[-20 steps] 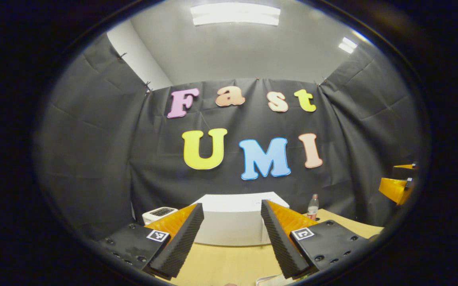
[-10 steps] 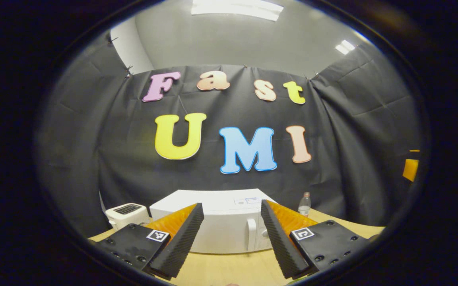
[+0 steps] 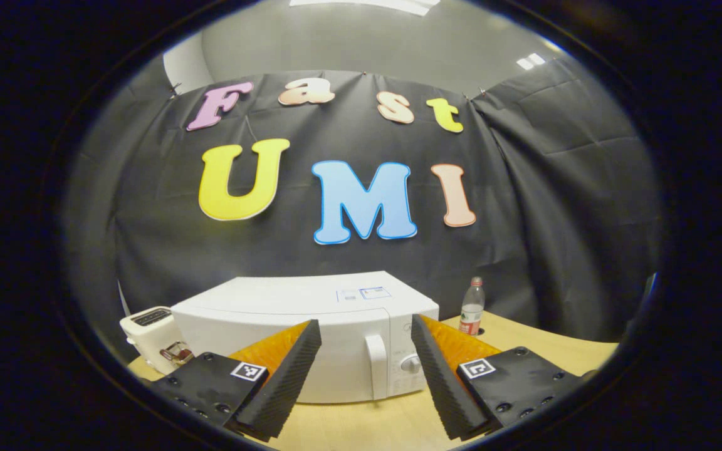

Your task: Open the microwave oven with the left hand, put the food in, and close the microwave oven.

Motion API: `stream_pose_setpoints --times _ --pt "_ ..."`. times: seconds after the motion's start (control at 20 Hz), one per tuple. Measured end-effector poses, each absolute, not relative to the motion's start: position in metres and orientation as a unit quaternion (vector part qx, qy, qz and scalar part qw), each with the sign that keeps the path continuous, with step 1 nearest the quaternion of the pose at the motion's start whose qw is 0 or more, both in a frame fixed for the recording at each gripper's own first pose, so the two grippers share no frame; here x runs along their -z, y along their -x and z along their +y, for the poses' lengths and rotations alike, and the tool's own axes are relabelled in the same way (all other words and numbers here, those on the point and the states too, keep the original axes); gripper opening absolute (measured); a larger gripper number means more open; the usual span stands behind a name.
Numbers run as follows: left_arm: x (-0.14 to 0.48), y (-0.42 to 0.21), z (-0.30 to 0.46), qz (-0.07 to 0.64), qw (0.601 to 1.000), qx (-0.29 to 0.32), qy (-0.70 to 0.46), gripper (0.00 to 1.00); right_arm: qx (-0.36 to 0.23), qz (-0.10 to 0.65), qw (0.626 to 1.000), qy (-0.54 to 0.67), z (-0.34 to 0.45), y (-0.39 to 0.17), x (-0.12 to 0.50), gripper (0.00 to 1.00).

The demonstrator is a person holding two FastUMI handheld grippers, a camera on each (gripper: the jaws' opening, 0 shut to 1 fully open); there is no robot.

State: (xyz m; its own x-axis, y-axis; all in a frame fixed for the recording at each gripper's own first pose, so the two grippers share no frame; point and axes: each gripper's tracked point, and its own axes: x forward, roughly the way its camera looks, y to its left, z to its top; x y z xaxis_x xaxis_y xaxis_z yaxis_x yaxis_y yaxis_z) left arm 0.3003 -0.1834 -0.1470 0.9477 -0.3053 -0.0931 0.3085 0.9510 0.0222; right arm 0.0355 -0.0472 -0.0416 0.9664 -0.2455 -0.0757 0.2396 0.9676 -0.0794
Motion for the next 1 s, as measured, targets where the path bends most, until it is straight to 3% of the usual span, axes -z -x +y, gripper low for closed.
stream_pose_setpoints --times 0.25,0.35,0.4,0.45,0.5,0.55,0.65,0.7,1.0 --pt "0.200 -0.332 -0.208 0.091 0.982 0.164 -0.035 0.98 0.153 0.062 0.985 0.044 -0.061 -0.030 0.049 0.96" --pt "0.217 -0.342 -0.213 0.110 0.980 0.162 -0.043 0.96 0.162 0.066 0.984 0.046 -0.067 -0.028 0.049 0.96" --pt "0.226 -0.346 -0.215 0.120 0.979 0.161 -0.047 0.89 0.166 0.068 0.983 0.048 -0.070 -0.027 0.050 0.96" --pt "0.236 -0.349 -0.216 0.129 0.977 0.160 -0.052 0.90 0.169 0.070 0.982 0.049 -0.073 -0.026 0.050 0.96" --pt "0.246 -0.350 -0.217 0.140 0.976 0.157 -0.059 0.82 0.172 0.073 0.981 0.051 -0.075 -0.025 0.051 0.96" --pt "0.252 -0.351 -0.215 0.147 0.975 0.153 -0.062 0.82 0.176 0.074 0.980 0.052 -0.078 -0.023 0.051 0.96" --pt "0.259 -0.353 -0.213 0.157 0.975 0.148 -0.060 0.71 0.181 0.078 0.979 0.052 -0.083 -0.020 0.052 0.96" --pt "0.262 -0.355 -0.213 0.157 0.975 0.146 -0.060 0.56 0.185 0.079 0.978 0.055 -0.086 -0.019 0.052 0.96" --pt "0.263 -0.356 -0.214 0.162 0.974 0.149 -0.056 0.30 0.176 0.092 0.978 0.069 -0.092 -0.013 0.054 0.96"
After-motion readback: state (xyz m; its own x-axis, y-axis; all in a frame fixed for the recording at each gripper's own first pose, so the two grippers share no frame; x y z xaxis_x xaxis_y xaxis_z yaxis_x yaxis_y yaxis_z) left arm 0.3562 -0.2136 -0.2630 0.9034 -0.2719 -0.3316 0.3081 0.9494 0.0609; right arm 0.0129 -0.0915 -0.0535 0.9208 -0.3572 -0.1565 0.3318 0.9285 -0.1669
